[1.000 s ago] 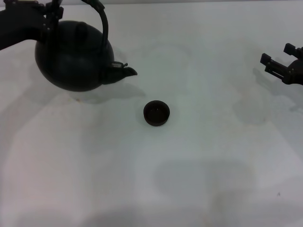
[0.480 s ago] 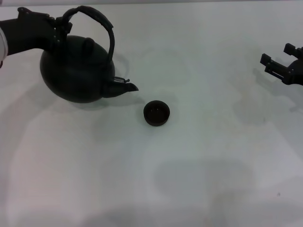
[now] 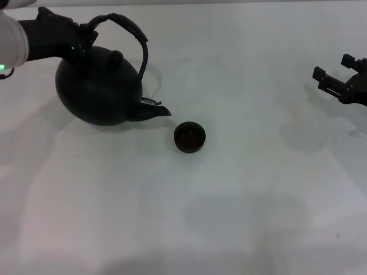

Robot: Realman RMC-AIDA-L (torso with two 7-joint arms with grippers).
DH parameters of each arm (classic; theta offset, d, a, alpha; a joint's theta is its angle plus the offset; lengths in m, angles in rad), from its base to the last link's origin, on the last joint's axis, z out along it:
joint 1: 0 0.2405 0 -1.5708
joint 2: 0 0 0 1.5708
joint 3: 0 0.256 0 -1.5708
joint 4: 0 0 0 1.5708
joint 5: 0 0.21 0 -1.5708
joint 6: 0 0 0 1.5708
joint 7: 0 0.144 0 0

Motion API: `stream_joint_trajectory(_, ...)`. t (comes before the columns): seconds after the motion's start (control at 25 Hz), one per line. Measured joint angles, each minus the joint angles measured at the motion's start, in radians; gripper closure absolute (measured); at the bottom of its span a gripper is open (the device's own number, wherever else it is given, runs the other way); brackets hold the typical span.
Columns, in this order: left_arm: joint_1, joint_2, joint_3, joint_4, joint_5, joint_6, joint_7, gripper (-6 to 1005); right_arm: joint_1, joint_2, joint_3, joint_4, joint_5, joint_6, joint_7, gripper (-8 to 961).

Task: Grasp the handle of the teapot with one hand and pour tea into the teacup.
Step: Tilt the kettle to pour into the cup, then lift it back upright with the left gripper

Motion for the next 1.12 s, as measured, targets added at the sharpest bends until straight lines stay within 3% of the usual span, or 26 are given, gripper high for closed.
stream_joint_trajectory(0.36,-0.054,-0.003,0.065,-0.007,0.147,-0.014,-0.092,890,-0.001,0.000,0.000,0.008,0.012,0.004,-0.001,106)
stream_joint_trajectory(1.12,-0.113,-0.006,0.157,-0.003,0.233,-0.012,-0.147,891,0.004,0.001,0.000,0.013,0.015,0.016,0.009,107)
